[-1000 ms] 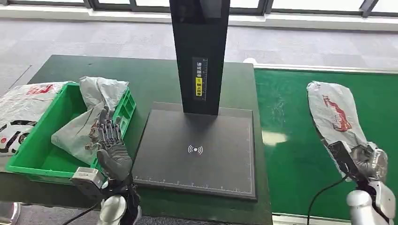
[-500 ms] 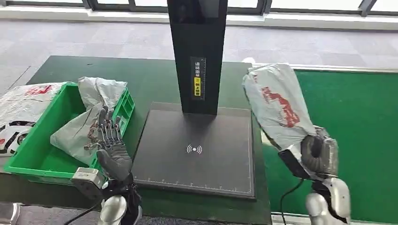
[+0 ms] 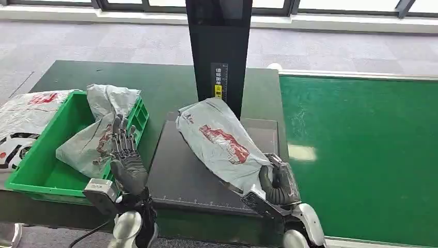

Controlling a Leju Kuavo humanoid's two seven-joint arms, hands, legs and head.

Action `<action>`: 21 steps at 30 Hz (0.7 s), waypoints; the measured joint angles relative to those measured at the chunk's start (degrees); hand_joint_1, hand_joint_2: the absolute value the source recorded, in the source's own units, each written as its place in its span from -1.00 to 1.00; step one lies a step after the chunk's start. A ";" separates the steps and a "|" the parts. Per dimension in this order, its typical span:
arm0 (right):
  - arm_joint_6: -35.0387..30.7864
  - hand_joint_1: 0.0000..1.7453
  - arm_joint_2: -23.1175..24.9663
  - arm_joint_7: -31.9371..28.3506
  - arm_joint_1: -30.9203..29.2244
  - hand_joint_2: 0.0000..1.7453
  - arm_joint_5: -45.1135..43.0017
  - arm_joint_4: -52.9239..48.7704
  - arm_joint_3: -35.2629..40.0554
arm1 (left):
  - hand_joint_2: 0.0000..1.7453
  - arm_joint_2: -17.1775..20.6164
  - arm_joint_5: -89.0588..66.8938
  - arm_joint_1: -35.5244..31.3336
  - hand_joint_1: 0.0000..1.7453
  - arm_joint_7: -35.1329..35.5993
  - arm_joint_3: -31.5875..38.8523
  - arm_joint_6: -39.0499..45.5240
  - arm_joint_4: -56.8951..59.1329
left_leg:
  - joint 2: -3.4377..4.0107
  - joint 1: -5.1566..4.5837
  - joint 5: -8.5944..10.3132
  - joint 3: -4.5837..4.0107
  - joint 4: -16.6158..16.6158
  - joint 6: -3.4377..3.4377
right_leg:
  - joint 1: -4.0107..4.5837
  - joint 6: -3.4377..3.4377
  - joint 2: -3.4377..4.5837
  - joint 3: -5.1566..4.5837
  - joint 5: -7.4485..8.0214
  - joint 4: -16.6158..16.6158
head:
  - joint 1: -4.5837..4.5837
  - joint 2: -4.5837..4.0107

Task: Moved the parcel from conveyor to table for the left to box.

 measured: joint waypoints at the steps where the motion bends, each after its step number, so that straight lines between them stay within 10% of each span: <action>1: 0.41 1.00 0.11 -0.22 0.14 1.00 -0.37 0.04 0.71 | -1.00 0.00 0.00 -0.26 -1.00 0.00 0.00 0.02 0.24 | 0.00 0.00 0.00 0.01 0.00 0.00 | 0.00 0.00 0.00 0.00 0.00 0.00 | 0.00 0.00; 16: 2.18 1.00 0.68 3.11 -2.66 1.00 -4.87 8.66 3.08 | -1.00 0.00 0.39 -2.00 -1.00 0.00 -0.15 0.39 2.67 | 0.06 -0.01 0.00 0.05 0.00 0.00 | -0.01 0.00 0.06 0.01 0.02 0.00 | 0.00 0.00; 18: 2.14 -1.00 0.68 3.17 -3.28 1.00 -4.78 9.77 3.08 | -1.00 0.00 0.39 -2.01 -1.00 0.00 -0.15 0.44 2.93 | 0.05 -0.01 0.00 0.07 0.01 0.00 | -0.01 0.00 0.06 0.00 0.02 0.00 | 0.00 0.00; 21: 2.05 -1.00 0.79 5.87 -4.17 1.00 -3.07 11.24 2.86 | -1.00 0.00 0.39 -2.05 -1.00 0.00 -0.17 0.48 3.23 | 0.06 -0.01 0.00 0.07 0.00 0.00 | -0.01 0.00 0.07 0.00 0.02 0.01 | 0.00 0.00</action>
